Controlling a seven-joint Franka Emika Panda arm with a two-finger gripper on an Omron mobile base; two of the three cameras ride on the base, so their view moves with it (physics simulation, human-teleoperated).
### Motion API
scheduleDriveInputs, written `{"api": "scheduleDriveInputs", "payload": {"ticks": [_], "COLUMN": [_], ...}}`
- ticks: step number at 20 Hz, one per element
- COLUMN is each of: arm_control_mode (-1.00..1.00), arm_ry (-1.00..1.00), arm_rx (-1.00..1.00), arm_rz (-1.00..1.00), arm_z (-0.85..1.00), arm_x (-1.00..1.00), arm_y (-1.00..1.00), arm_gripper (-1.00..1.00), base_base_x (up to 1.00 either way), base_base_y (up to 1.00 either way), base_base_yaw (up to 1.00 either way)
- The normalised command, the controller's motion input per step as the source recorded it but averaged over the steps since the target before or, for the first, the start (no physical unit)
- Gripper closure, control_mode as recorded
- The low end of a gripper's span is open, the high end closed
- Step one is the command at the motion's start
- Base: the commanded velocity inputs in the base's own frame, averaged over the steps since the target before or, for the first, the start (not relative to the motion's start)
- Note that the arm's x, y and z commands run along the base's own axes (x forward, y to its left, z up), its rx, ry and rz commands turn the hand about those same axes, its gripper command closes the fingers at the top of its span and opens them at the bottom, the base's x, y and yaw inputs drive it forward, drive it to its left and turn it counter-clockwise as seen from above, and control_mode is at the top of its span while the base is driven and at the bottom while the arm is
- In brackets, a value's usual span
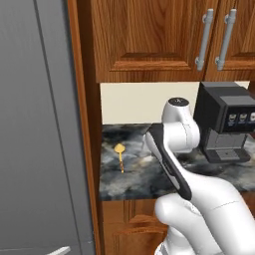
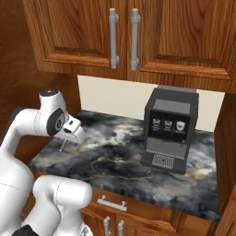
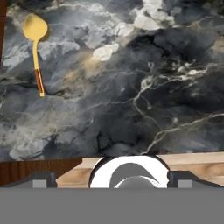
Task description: Take the fork and place it on the left side of the plate. Then take the spoon and place it on the right side of the plate. Make sure they're directly next to the plate.
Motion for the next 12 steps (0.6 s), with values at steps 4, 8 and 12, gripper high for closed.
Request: {"api": "scheduleDriveInputs", "payload": {"ticks": [4, 8, 12], "arm_control_mode": [-1.00, -1.00, -1.00], "arm_ry": [0.03, 0.04, 0.12], "arm_rx": [0.00, 0.00, 0.00], "arm_rz": [0.08, 0.14, 0.10], "arm_z": [-0.63, -0.39, -0.32], "arm_x": [0.40, 0.68, 0.77], "arm_y": [0.59, 0.51, 0.61], "arm_gripper": [-1.00, -1.00, -1.00], "base_base_x": [0.00, 0.00, 0.00], "base_base_y": [0.00, 0.00, 0.00], "base_base_yaw": [0.00, 0.00, 0.00]}}
